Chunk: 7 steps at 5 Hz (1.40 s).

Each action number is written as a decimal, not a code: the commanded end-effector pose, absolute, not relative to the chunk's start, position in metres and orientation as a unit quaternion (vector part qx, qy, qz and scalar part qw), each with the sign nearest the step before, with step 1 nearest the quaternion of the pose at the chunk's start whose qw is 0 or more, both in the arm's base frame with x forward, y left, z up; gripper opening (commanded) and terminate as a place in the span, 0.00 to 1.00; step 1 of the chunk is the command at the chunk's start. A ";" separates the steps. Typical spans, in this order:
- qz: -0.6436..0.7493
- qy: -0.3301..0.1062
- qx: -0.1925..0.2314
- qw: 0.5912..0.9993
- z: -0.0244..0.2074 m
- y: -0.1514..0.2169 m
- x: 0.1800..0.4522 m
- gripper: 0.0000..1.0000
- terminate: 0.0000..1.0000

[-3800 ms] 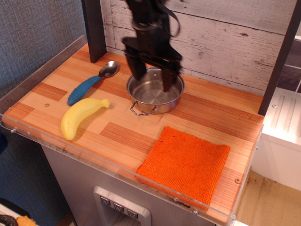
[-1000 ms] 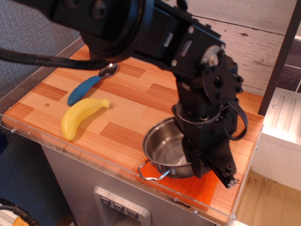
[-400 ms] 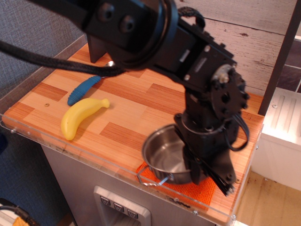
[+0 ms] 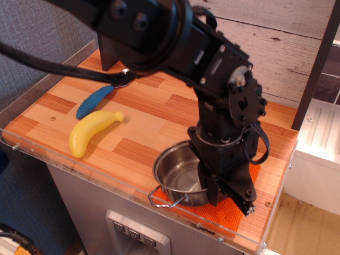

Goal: Pick up the pot and place it on the orange cloth

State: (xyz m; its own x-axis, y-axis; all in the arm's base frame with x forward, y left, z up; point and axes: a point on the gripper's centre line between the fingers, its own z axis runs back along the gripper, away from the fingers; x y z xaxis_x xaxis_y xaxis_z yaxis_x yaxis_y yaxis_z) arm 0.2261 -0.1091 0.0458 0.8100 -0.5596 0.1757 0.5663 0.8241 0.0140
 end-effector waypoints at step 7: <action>-0.061 -0.120 -0.002 0.991 0.104 0.050 0.260 1.00 0.00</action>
